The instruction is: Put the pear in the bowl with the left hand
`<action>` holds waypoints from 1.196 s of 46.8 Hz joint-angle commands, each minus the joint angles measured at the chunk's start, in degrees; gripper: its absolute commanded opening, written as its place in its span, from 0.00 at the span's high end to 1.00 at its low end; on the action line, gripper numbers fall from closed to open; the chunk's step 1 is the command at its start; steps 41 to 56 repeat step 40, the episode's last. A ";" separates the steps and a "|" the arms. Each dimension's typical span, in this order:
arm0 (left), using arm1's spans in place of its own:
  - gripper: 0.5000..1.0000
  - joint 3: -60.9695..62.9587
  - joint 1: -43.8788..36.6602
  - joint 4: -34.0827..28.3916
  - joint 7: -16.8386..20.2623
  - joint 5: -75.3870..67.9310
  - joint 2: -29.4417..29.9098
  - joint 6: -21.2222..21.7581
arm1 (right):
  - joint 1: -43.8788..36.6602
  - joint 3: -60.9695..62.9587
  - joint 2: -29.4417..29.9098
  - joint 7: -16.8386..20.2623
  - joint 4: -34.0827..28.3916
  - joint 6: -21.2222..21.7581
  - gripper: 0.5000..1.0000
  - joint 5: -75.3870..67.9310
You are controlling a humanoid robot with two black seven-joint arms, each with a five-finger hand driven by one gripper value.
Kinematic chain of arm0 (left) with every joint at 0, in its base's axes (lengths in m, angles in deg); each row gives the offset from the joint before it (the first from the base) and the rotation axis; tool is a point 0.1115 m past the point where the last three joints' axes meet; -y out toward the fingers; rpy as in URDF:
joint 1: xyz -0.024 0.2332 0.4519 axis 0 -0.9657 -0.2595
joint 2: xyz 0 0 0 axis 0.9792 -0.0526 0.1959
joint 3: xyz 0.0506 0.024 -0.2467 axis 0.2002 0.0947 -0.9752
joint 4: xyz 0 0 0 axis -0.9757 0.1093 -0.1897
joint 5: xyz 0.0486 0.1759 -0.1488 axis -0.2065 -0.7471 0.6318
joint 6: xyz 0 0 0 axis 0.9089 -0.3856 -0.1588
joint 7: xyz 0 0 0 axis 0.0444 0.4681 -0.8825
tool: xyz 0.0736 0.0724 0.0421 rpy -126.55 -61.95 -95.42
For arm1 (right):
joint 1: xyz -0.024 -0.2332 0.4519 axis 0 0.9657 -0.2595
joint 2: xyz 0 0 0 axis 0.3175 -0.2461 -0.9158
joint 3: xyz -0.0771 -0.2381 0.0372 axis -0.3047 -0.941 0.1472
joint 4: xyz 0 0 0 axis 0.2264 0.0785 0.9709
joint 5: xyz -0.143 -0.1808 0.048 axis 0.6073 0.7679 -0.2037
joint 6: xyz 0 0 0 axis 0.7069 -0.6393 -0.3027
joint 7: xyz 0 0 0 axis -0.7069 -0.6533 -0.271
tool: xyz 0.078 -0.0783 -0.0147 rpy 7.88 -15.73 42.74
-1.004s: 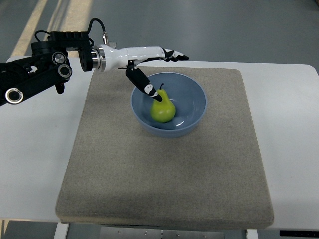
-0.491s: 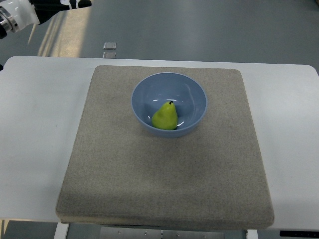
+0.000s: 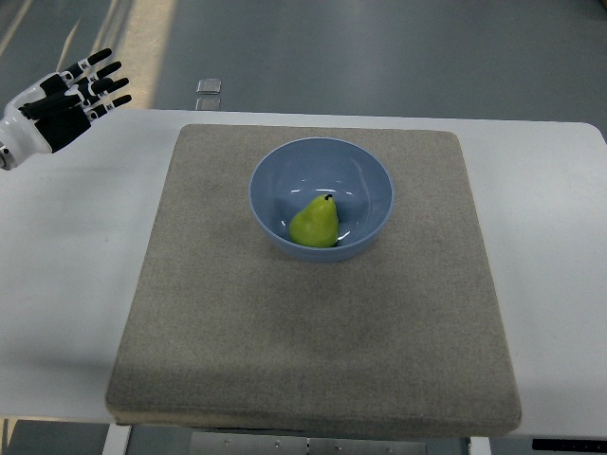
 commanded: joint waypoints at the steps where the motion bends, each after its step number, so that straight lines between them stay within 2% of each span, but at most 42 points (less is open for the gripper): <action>1: 0.01 -0.11 -0.23 -0.41 -0.52 0.29 -0.85 0.01 | 0.00 0.00 0.00 0.00 0.00 0.00 0.15 0.00; 7: 0.01 -0.11 -0.06 -0.84 -1.04 4.50 -1.64 0.01 | 0.00 0.09 0.00 0.00 0.00 0.00 0.15 -0.09; 15: 0.01 -0.20 0.38 -1.37 -8.42 12.33 -4.18 0.01 | 0.00 0.18 0.00 0.00 -0.09 0.44 0.15 -0.18; 18: 0.01 -0.20 0.47 -1.37 -9.83 13.30 -4.98 0.01 | 0.00 0.18 0.00 0.00 -0.09 0.44 0.15 -0.09; 56: 0.01 -0.20 0.03 -1.28 -10.01 13.30 -5.95 0.01 | 0.00 0.00 0.00 -0.62 -0.09 0.27 0.15 0.17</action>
